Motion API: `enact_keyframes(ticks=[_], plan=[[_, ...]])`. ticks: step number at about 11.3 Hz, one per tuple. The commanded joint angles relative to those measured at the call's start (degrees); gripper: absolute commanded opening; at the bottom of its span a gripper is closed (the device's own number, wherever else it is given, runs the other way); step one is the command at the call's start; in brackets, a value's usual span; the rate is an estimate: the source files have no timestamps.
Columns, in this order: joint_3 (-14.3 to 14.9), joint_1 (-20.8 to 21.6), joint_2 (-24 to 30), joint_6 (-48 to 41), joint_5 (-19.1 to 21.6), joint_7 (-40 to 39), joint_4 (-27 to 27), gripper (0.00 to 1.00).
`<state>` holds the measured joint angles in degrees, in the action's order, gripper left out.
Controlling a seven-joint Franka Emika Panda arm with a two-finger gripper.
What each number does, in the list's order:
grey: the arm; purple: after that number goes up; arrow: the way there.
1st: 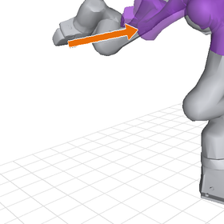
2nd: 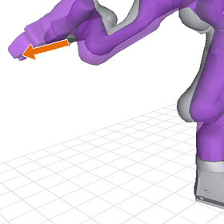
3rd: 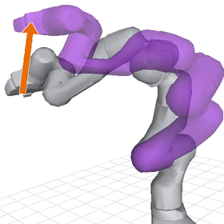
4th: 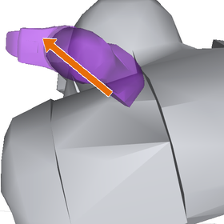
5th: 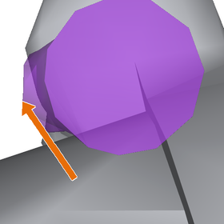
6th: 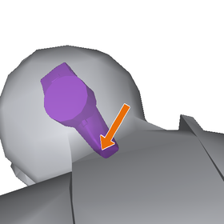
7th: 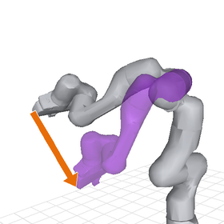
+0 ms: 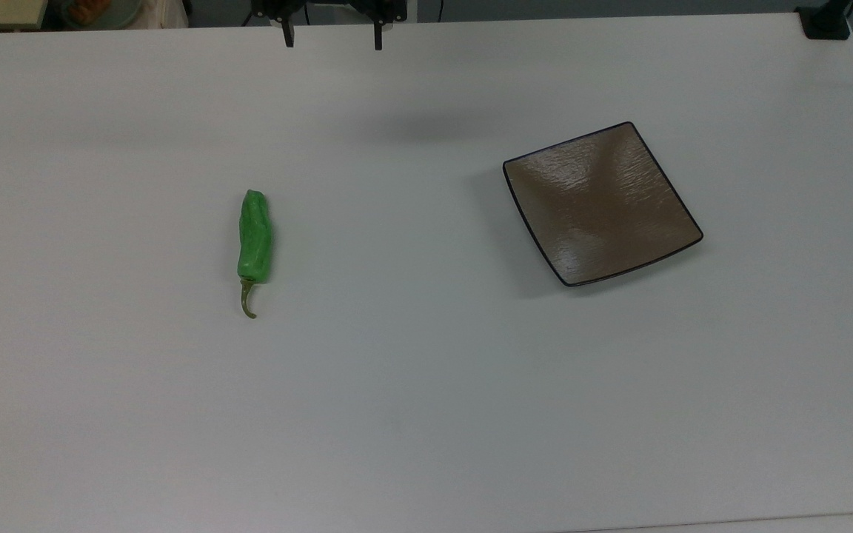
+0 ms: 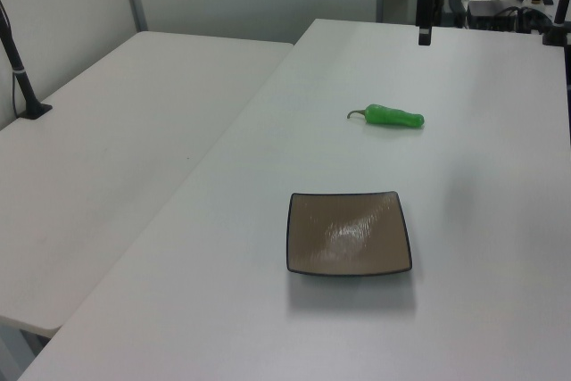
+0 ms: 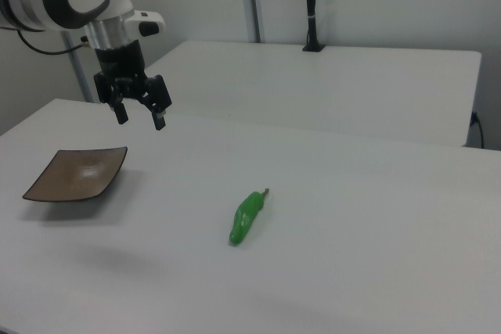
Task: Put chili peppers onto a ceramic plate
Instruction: 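Move the open gripper over the green chili pepper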
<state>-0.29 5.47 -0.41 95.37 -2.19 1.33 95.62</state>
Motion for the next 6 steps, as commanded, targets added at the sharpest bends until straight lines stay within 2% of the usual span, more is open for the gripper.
enact_keyframes(ticks=[1, 6], plan=[[1.07, 0.68, -0.80, 0.51, 0.87, -1.41, 0.37, 1.00], [1.08, 0.69, -1.00, -0.01, -0.08, -2.64, 0.80, 1.00]])
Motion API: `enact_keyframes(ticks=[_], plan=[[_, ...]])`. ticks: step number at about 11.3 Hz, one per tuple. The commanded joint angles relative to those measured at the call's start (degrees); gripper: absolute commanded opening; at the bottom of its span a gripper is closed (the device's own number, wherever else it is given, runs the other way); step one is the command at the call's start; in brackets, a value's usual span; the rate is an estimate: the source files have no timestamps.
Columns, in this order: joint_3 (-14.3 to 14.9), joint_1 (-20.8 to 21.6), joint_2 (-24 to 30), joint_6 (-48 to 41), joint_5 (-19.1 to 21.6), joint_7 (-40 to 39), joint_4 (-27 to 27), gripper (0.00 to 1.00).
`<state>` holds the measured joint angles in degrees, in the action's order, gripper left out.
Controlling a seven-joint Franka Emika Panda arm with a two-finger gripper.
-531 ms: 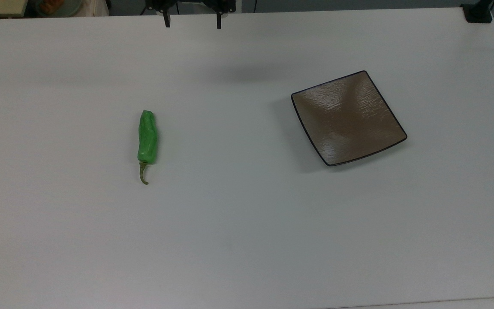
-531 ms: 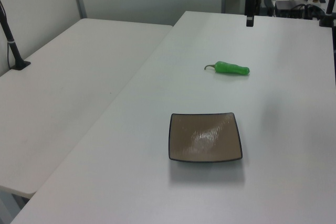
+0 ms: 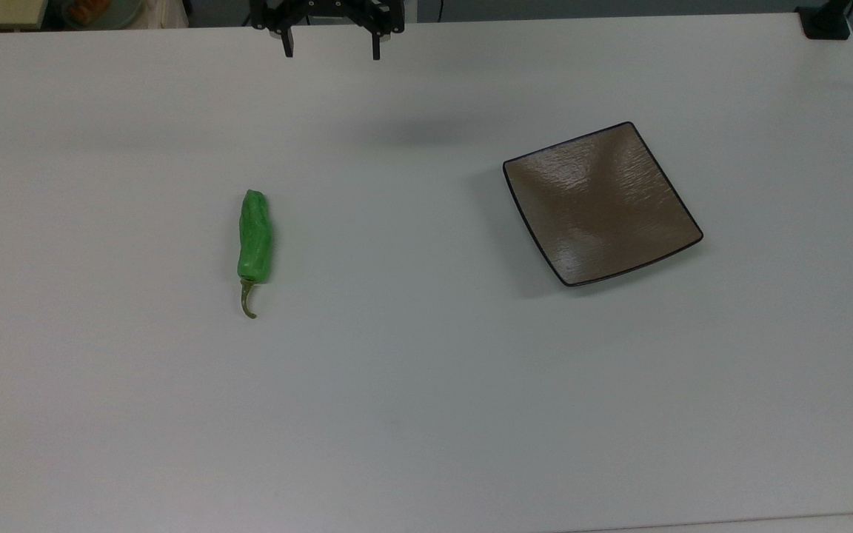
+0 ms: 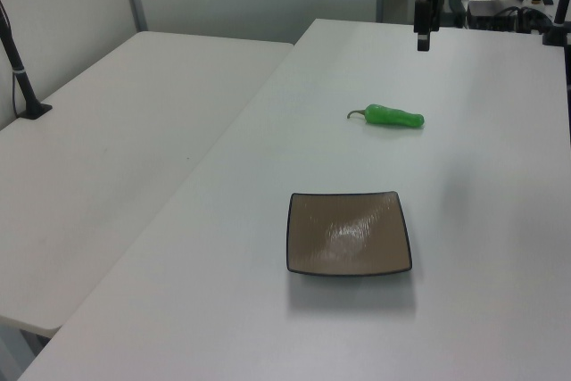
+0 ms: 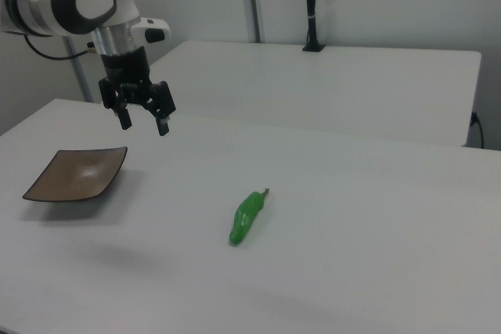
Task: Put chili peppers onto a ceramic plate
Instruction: 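Move the open gripper over the green chili pepper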
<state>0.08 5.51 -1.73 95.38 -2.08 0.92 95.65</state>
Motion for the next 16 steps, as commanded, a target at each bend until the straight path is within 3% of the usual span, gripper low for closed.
enact_keyframes(ticks=[1, 4, 8, 13, 16], plan=[[0.80, 0.47, -0.37, 0.41, -0.12, -5.28, 1.12, 1.00], [1.06, 0.47, -1.17, 2.26, 0.15, -6.63, 1.21, 1.00], [1.41, -0.14, -3.19, 11.65, -0.20, -5.93, 2.70, 1.00], [3.60, -1.55, -6.61, 19.65, -4.49, -6.19, 5.42, 1.00], [5.28, -1.81, -9.07, 25.45, -4.95, -6.10, 7.45, 1.00]])
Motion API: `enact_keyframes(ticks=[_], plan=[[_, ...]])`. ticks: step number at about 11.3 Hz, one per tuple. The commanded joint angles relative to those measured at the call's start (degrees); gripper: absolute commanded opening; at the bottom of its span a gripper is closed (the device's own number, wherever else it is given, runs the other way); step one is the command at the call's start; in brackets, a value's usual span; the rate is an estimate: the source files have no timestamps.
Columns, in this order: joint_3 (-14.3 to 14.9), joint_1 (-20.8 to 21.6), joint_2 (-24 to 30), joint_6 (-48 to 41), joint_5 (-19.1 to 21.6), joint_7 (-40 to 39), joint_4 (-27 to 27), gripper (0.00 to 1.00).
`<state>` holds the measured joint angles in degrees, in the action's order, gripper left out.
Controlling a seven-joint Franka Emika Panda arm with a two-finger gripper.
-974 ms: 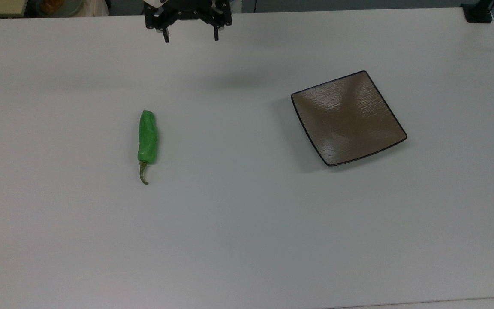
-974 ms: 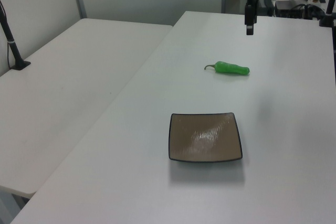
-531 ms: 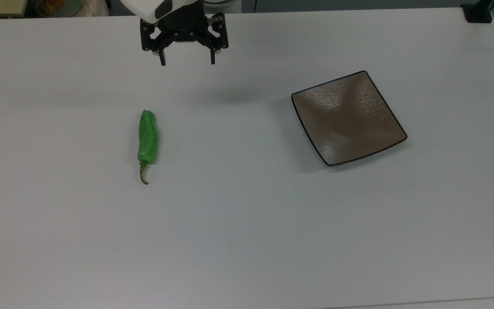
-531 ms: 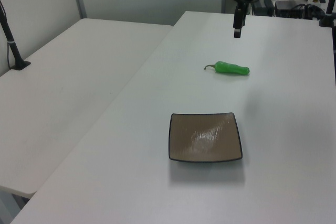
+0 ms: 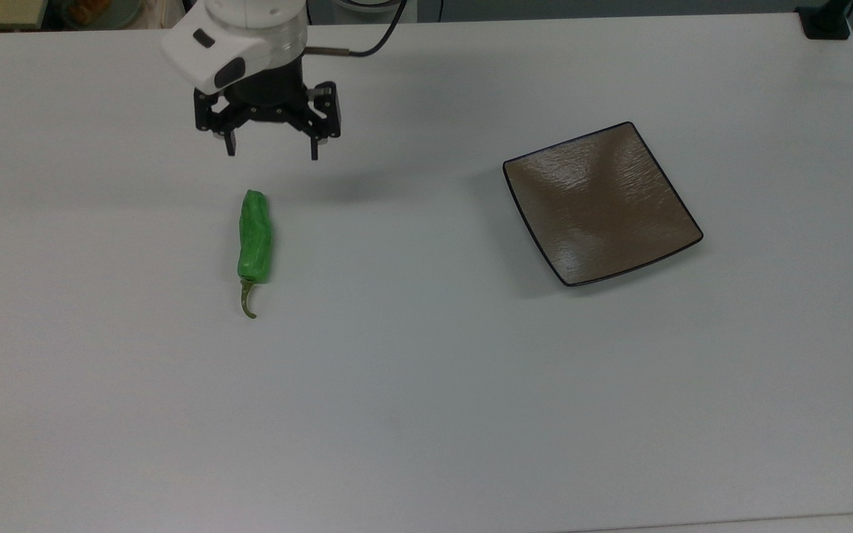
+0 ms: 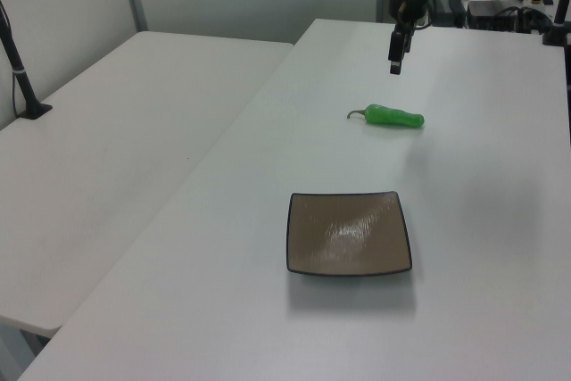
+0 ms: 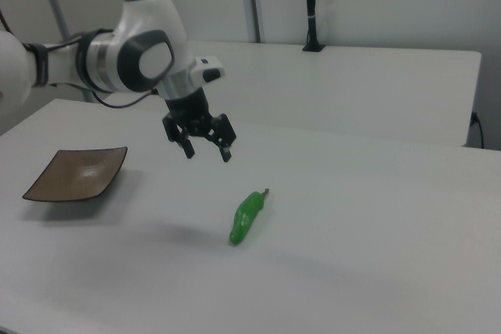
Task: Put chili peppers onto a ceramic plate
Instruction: 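Move the open gripper over the green chili pepper, then lower the gripper and close it around the chili's stem end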
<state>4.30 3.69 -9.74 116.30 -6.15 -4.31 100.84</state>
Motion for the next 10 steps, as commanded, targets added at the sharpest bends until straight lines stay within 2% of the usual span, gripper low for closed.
enact_keyframes(ticks=[1, 5, 10], plan=[[1.15, -0.18, -2.38, 5.85, -0.88, -0.79, 2.25, 1.00], [1.15, -1.67, -8.18, 13.57, -0.80, -0.79, 2.25, 1.00], [1.15, -3.77, -12.93, 15.53, -0.80, -1.40, 2.08, 1.00]])
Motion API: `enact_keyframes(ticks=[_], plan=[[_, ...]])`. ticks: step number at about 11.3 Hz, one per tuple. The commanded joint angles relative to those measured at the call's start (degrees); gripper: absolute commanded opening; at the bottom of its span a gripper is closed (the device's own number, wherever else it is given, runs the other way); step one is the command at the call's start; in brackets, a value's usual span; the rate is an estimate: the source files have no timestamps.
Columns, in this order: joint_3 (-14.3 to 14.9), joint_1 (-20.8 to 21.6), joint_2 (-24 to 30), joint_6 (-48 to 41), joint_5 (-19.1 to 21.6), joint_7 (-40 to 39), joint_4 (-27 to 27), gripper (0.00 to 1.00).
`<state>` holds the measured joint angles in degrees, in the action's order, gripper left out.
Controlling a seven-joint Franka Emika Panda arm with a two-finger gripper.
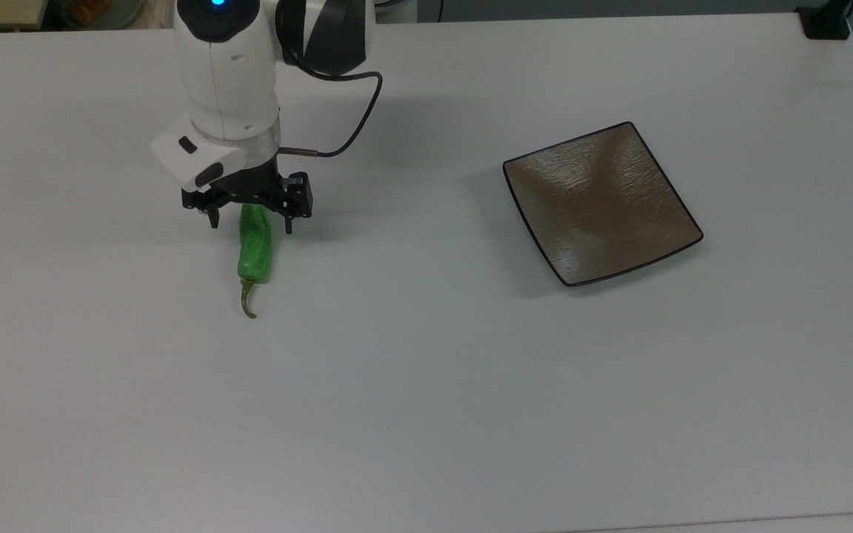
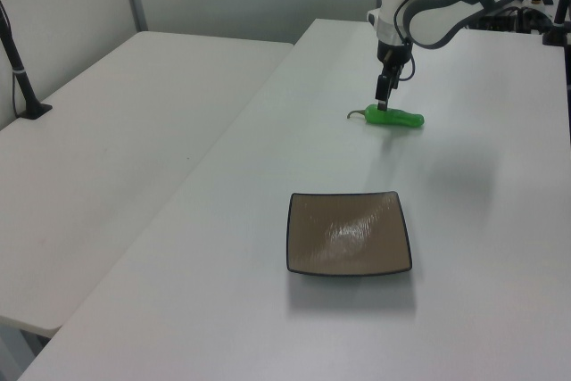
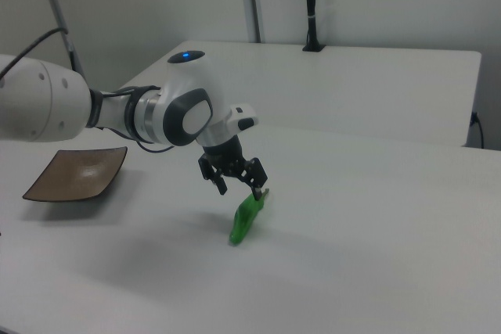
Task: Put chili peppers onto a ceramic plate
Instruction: 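Lower the gripper and close it around the chili's stem end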
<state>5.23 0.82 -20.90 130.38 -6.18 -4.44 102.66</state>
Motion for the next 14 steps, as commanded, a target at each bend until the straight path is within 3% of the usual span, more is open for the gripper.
enact_keyframes(ticks=[1, 4, 5, 6, 7, 8, 14], plan=[[0.22, -0.90, -2.82, 2.50, -0.77, -1.28, 0.35, 1.00], [0.22, -1.08, -4.85, 4.01, -0.68, -1.28, 0.18, 1.00], [0.22, -1.17, -4.94, 4.18, -0.59, -1.28, 0.18, 0.95], [0.22, -1.17, -4.94, 4.18, 0.19, -0.58, -0.08, 0.60], [0.22, -1.52, -4.94, 4.18, 0.37, -1.27, -0.09, 0.36], [0.22, -1.61, -4.94, 4.10, 0.38, -1.36, -0.09, 0.23], [-0.04, -1.52, -3.63, 3.23, 0.99, -0.84, -1.05, 0.18]])
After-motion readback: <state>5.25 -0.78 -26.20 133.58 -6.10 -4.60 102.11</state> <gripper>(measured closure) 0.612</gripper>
